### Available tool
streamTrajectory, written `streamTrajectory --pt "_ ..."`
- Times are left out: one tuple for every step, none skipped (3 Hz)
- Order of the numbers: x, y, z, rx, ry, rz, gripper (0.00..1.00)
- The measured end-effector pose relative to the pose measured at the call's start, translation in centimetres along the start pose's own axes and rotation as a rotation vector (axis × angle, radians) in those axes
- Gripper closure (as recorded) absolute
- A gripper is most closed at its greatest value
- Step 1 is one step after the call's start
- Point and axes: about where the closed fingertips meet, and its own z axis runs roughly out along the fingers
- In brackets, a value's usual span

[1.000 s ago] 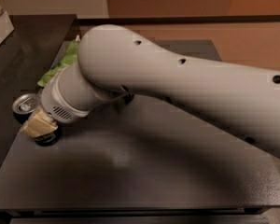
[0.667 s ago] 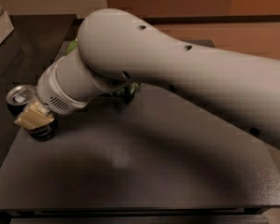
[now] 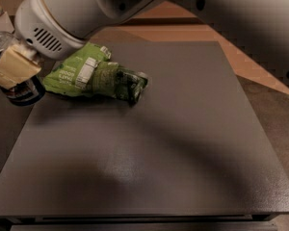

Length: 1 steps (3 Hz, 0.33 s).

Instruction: Pick pepsi can

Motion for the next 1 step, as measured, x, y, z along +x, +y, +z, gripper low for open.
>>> streamTrajectory --pt "-0.01 0.01 0.00 0.000 0.000 0.000 1.00"
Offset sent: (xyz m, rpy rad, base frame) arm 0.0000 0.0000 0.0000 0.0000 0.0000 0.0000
